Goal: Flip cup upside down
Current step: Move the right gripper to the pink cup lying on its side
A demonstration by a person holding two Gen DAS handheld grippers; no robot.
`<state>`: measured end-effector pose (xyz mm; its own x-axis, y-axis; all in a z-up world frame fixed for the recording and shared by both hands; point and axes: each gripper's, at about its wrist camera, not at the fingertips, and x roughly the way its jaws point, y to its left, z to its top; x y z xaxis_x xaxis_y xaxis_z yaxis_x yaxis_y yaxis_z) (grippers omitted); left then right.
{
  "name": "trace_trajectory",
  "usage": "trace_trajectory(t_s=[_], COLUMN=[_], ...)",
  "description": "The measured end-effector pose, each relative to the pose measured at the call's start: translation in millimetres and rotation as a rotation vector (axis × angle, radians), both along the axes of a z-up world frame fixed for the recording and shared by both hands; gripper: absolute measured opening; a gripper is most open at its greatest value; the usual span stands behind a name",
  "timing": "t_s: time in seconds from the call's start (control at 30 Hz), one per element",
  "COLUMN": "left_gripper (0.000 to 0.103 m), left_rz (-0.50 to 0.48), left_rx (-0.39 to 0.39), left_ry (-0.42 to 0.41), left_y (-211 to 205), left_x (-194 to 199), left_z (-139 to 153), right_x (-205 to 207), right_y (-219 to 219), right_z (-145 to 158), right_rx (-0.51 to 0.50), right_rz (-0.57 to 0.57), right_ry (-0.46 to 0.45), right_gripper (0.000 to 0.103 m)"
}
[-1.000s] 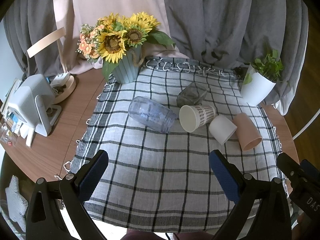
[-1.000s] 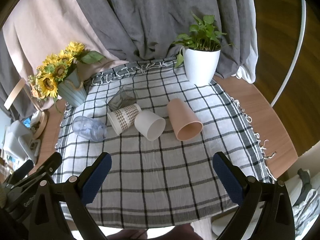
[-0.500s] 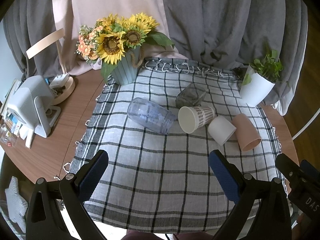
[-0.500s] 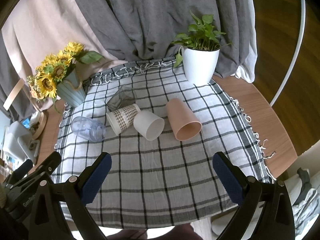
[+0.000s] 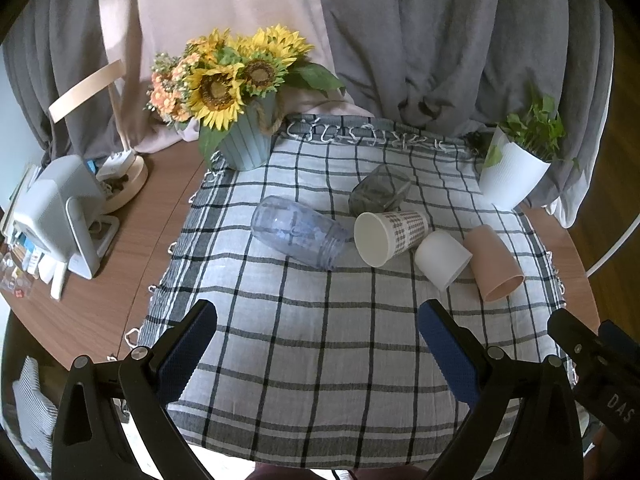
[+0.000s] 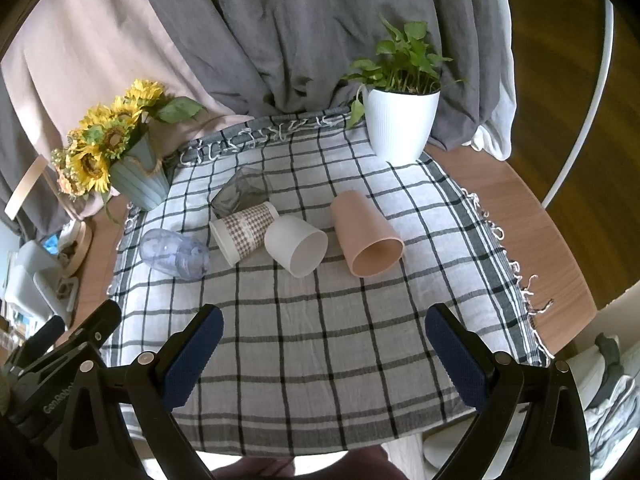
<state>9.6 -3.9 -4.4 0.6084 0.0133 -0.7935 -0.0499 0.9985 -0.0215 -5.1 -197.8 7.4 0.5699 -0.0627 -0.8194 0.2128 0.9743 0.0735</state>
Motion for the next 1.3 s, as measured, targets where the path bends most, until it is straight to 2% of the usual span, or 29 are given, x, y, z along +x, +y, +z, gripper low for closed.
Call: trace_trajectory(t_s=[0.13, 0.3, 0.43, 0.57, 1.1, 1.3], left_gripper=[0.103, 0.103, 0.103, 0.103, 0.103, 0.103], left_rz=[-0.017, 0.022, 0.047, 0.061, 0.217, 0.241], left_rx=[0.003, -0.030, -0.019, -0.004, 0.041, 0.052], left_ry=[0.044, 0.104, 0.135, 0.167, 0.266, 0.322], left_y=[-11.0, -21.6, -33.6, -48.5, -86.1, -94.5], left_x=[11.9, 33.0, 47.6, 59.9, 96.9, 100.5], left_z=[-8.3, -20.4, -29.4, -40.4, -88.2, -108.0], right_x=[6.0, 23.3, 40.8, 66.6, 157.0, 178.5], right_y=[-6.8, -19.4, -32.7, -44.5, -88.0, -94.0], right_z=[-4.7, -13.5, -15.2, -19.7, -87.6, -118.2], right_rx=[0.006, 0.027, 0.016, 0.016, 0.068, 0.091], right_rz=[-0.009, -0.006, -0.002, 0.049, 0.171, 0.198], right_ry=[0.014, 0.060, 0.070, 0.088, 0.253, 0.314], right_gripper=[0.102, 0.102, 0.102, 0.102, 0.101, 0.096])
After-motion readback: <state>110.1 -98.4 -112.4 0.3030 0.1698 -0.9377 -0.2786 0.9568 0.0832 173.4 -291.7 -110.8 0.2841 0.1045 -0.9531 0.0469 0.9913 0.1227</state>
